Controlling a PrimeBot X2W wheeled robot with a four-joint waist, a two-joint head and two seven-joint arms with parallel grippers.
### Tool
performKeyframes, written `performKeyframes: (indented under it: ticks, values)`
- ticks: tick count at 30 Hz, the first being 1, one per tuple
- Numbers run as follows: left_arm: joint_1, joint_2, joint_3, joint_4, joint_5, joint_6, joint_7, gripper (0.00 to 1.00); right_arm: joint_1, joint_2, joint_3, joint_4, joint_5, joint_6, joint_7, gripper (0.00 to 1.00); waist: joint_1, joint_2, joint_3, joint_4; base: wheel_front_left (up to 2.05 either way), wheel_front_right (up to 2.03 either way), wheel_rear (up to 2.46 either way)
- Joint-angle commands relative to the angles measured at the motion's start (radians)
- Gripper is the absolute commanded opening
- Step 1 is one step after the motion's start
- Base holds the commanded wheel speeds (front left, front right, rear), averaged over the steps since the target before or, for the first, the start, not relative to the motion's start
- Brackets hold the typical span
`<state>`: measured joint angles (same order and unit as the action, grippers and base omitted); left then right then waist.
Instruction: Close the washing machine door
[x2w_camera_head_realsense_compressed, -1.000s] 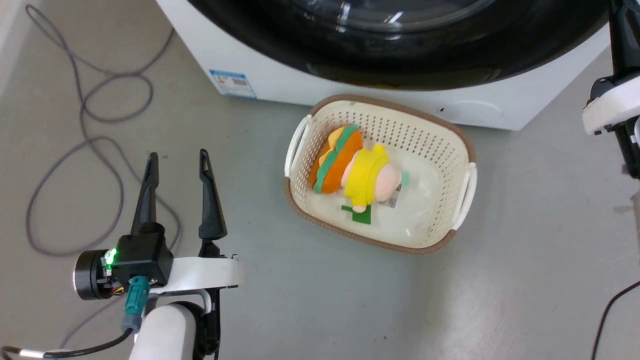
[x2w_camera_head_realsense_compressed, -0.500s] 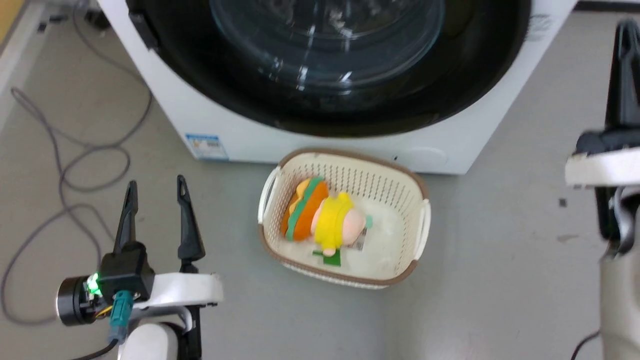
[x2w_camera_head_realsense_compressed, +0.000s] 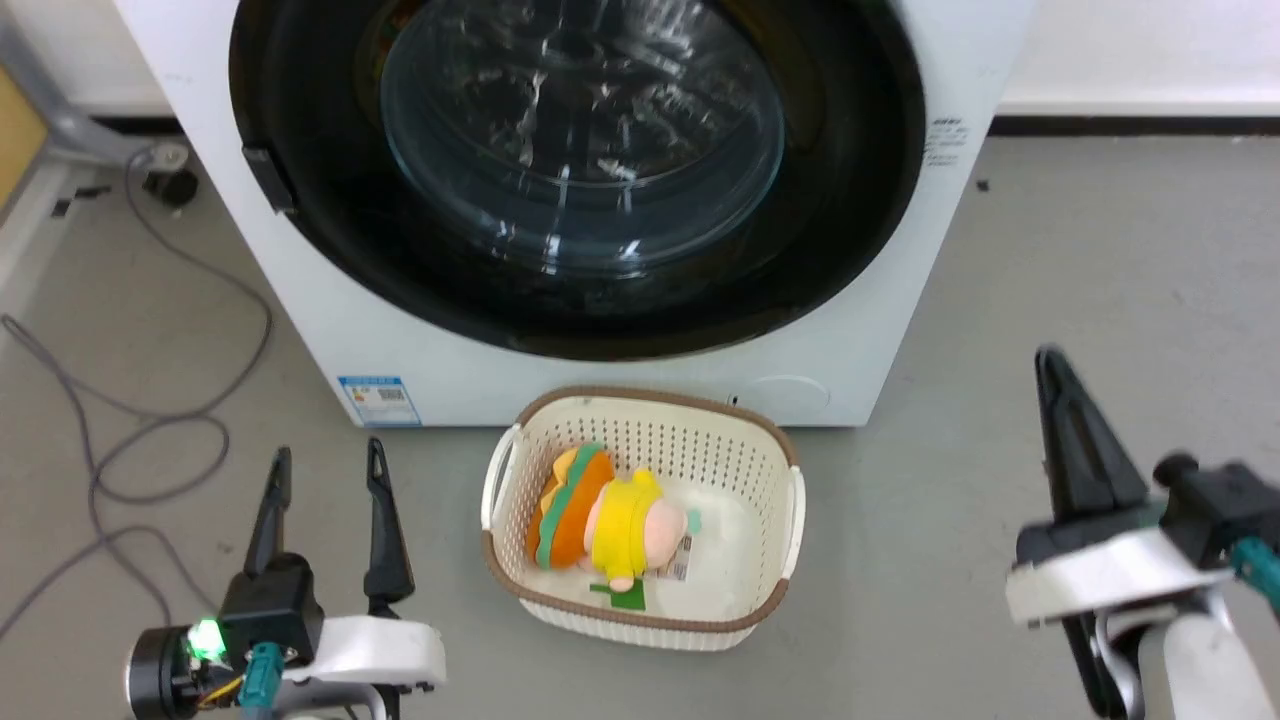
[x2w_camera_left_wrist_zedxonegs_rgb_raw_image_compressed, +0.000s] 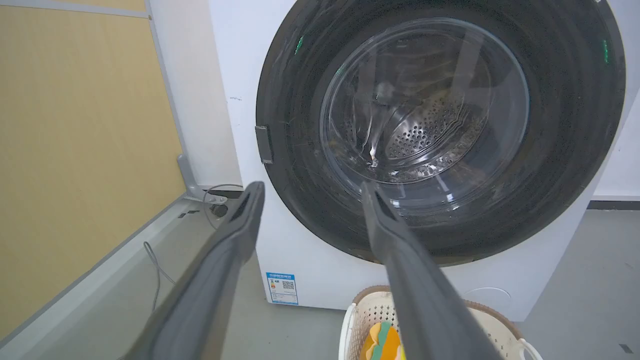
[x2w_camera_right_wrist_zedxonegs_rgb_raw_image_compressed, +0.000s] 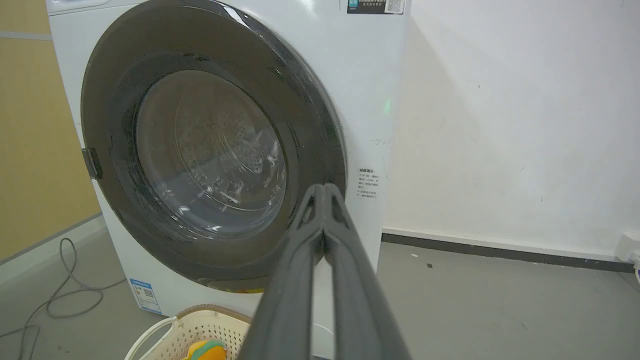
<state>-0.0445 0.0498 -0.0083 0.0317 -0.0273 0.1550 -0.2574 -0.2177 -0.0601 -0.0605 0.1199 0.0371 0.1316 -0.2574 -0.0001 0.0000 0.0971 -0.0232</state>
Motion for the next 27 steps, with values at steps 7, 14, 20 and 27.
performKeyframes:
  ticks: [7,14,20,27]
  values:
    - [0.049,0.002,-0.013,0.026,0.009,-0.017,-0.004,1.00,0.125,0.009,0.011,0.028,0.071,-0.001,-0.004,1.00,0.0001,0.0000,-0.045,-0.013,0.00,0.00,0.00]
    - [0.063,0.002,-0.018,0.038,-0.003,-0.031,-0.004,1.00,0.157,0.010,0.027,0.020,0.076,-0.001,-0.004,1.00,0.0001,0.0000,-0.049,-0.015,0.00,0.00,0.00]
    - [0.050,0.000,-0.017,0.038,-0.002,-0.032,0.002,0.00,0.146,0.005,0.026,0.023,0.078,0.000,0.001,0.00,0.0001,0.0000,-0.050,-0.013,0.00,0.00,0.00]
    - [0.049,0.000,-0.016,0.034,-0.001,-0.038,0.014,0.00,0.149,0.005,0.027,0.016,0.072,0.000,0.014,0.00,0.0001,0.0000,-0.052,-0.011,0.00,0.00,0.00]
